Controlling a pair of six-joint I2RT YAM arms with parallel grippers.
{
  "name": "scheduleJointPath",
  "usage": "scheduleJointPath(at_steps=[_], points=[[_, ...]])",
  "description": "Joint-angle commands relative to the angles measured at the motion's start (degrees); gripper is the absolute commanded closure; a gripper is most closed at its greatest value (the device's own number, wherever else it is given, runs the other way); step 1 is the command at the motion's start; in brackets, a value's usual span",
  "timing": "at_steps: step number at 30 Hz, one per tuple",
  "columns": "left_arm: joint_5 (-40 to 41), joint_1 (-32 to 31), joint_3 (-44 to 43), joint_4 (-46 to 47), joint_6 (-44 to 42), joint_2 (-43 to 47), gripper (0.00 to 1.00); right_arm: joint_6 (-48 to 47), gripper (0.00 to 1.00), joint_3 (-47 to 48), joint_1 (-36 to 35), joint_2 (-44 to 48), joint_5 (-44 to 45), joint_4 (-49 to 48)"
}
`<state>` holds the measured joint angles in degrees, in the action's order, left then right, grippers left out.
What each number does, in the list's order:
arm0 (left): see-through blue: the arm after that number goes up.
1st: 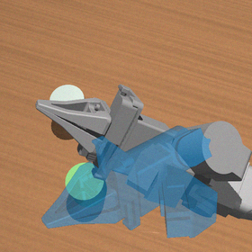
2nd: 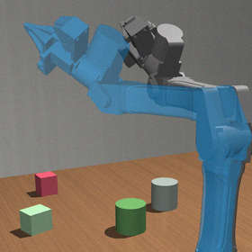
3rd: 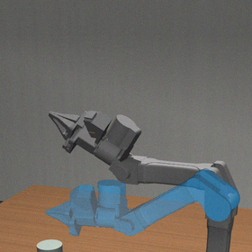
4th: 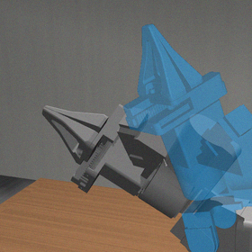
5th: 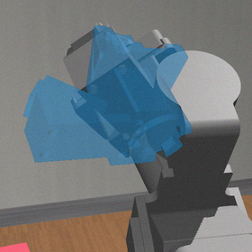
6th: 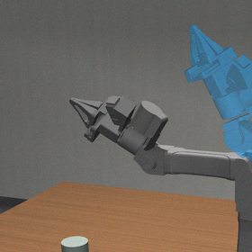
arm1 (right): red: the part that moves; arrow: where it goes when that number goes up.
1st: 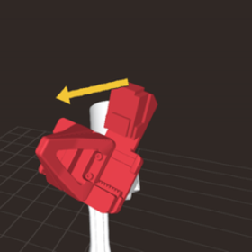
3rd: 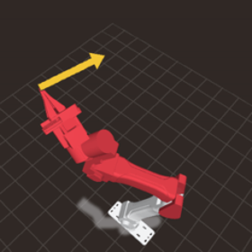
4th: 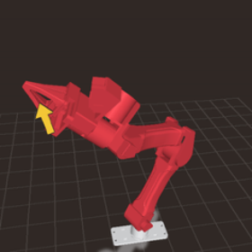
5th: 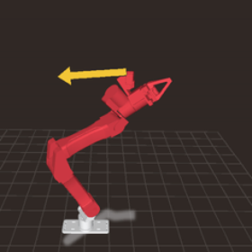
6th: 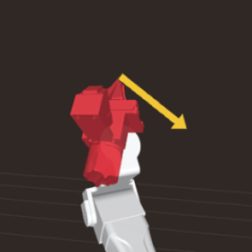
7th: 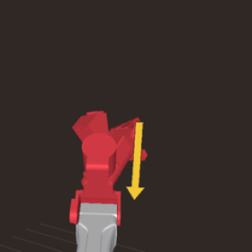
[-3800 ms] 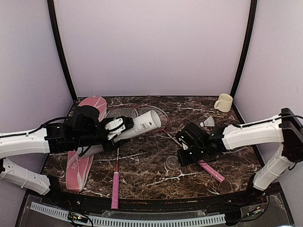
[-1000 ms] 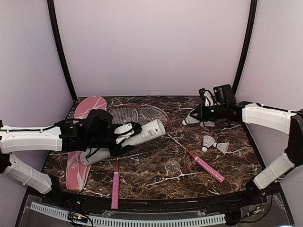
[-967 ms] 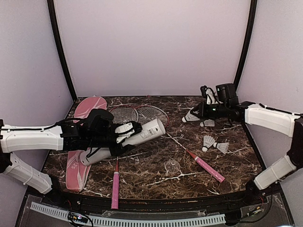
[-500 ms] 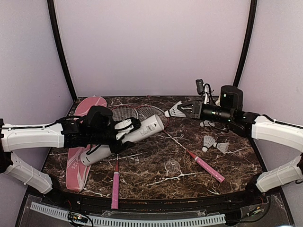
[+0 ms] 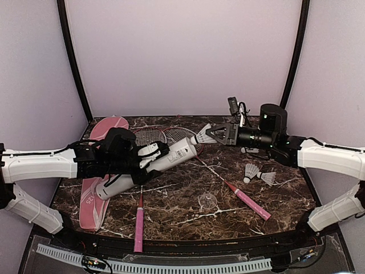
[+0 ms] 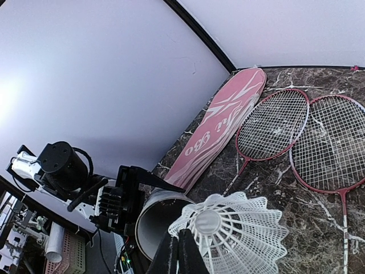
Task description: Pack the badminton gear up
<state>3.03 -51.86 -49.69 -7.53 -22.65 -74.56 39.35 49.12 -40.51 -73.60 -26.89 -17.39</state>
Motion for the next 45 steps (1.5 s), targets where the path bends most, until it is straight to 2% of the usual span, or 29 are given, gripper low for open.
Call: scheduleJointPath(at_steps=[1,9,14,20,30,45], points=[[1.97,0.18,-1.98,-0.43,0.35,0.53,0.38,0.77,1.00,-0.79,-0.48,2.47,-1.47,-3.24],[1.96,0.18,-1.78,-0.31,0.26,0.86,0.38,1.57,1.00,-0.81,-0.60,0.96,-4.54,-4.75],[0.87,0.18,-1.35,0.03,0.05,1.34,0.37,0.45,1.00,1.23,-0.62,-1.98,-9.36,-3.06],[0.13,0.18,-1.18,0.23,-0.18,1.61,0.37,2.66,1.00,1.86,-0.88,-4.85,-16.25,-6.23],[-3.97,0.18,0.31,1.09,-1.21,4.40,0.37,3.31,1.00,2.03,-1.05,-8.82,-17.63,-6.14],[-5.75,0.04,0.30,0.33,-1.79,4.32,0.37,-3.03,1.00,8.44,-2.20,-12.62,-19.34,4.42]])
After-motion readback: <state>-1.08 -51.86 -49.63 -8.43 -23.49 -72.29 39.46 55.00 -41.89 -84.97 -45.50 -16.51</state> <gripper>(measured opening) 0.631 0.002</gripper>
